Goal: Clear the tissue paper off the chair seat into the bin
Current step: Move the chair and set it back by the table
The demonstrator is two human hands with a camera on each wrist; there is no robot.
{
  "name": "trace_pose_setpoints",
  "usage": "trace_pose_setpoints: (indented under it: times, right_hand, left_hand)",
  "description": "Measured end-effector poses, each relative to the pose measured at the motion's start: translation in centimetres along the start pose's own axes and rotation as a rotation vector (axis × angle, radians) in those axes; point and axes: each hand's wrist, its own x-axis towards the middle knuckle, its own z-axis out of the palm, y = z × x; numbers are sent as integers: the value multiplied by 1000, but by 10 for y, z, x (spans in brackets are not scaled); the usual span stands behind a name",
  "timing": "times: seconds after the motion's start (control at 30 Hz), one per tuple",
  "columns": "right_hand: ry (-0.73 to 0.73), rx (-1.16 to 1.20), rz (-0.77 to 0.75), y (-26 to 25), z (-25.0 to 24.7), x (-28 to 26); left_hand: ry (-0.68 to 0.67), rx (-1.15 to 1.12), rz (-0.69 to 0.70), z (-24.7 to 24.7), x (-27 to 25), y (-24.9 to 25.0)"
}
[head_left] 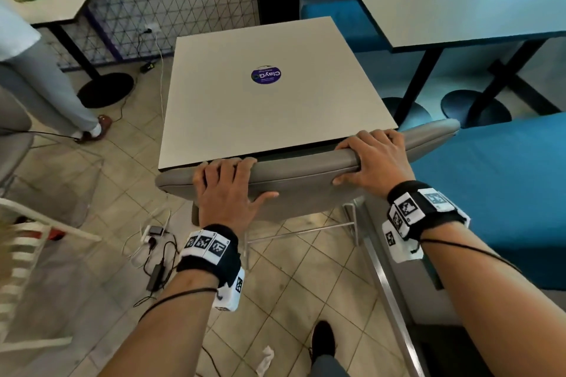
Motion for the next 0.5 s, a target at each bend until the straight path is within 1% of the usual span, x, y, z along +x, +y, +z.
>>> trace_pose_setpoints:
  times: [0.1, 0.23, 0.27, 0.4, 0.5]
  right_hand:
    - [13, 0, -22, 4, 4, 18]
    - [48, -11, -56, 8, 12, 17]
    - [45, -22, -53, 8, 12, 17]
    - [22, -27, -37, 5, 10, 10]
    - [54, -5, -50, 3, 9, 5]
  left_hand:
    - [12, 21, 20, 10, 18, -9]
    - [107, 38, 52, 17, 17, -13]
    - [104, 39, 51, 17, 17, -13]
    - [23, 48, 29, 10, 14, -10]
    - [-34, 9, -12, 0, 9, -4]
